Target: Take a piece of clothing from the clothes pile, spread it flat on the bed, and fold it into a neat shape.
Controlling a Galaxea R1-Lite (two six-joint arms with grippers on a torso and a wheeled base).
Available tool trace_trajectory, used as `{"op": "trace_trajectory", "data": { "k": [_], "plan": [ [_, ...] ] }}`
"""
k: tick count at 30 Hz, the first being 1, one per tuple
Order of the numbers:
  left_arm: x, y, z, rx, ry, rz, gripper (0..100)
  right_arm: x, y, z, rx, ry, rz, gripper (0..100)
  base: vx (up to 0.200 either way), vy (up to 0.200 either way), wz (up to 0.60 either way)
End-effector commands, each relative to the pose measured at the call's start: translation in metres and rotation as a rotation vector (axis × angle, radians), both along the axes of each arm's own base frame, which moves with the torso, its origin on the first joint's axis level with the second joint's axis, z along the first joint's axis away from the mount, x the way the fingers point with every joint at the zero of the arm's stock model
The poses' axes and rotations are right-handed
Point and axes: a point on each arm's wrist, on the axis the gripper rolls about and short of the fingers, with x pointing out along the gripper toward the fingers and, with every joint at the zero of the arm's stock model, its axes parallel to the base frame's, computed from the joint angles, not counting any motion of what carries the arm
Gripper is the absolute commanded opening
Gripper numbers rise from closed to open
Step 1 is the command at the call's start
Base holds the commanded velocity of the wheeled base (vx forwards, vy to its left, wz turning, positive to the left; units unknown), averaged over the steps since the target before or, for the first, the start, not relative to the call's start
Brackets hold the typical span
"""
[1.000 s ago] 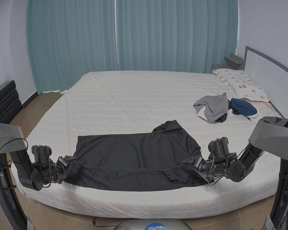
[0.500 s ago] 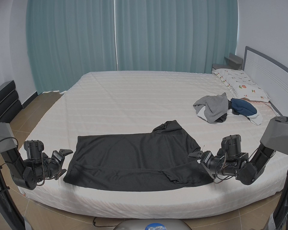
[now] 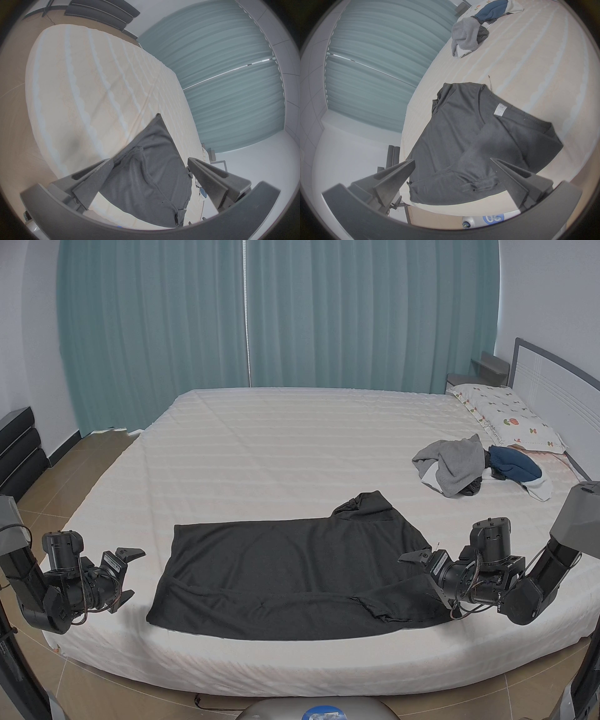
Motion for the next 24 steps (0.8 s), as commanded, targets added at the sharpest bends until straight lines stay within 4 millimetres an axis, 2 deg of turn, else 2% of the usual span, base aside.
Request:
{"op": "trace_trajectory", "data": {
  "k": [1, 3, 9, 17, 24],
  "plan": [
    [-0.001, -0.003, -0.001, 0.001, 0.01, -0.009, 100, 0.0, 0.0, 0.0, -0.001, -0.002, 0.001, 100, 0.0, 0.0, 0.0],
    [0.0, -0.007, -0.005, 0.01, 0.023, -0.026, 100, 0.0, 0.001, 0.0, -0.001, -0.002, 0.003, 100, 0.0, 0.0, 0.0],
    [-0.004, -0.018, -0.006, 0.035, 0.029, -0.078, 100, 0.0, 0.0, 0.0, -0.003, -0.002, 0.001, 100, 0.2, -0.2, 0.0],
    [0.002, -0.02, -0.002, 0.065, -0.002, -0.101, 100, 0.0, 0.0, 0.0, -0.007, -0.001, 0.005, 100, 0.0, 0.0, 0.0],
    [0.012, -0.018, 0.0, 0.189, -0.052, -0.168, 100, -0.002, 0.0, -0.001, -0.009, 0.004, 0.005, 100, 0.0, 0.0, 0.0]
  ]
}}
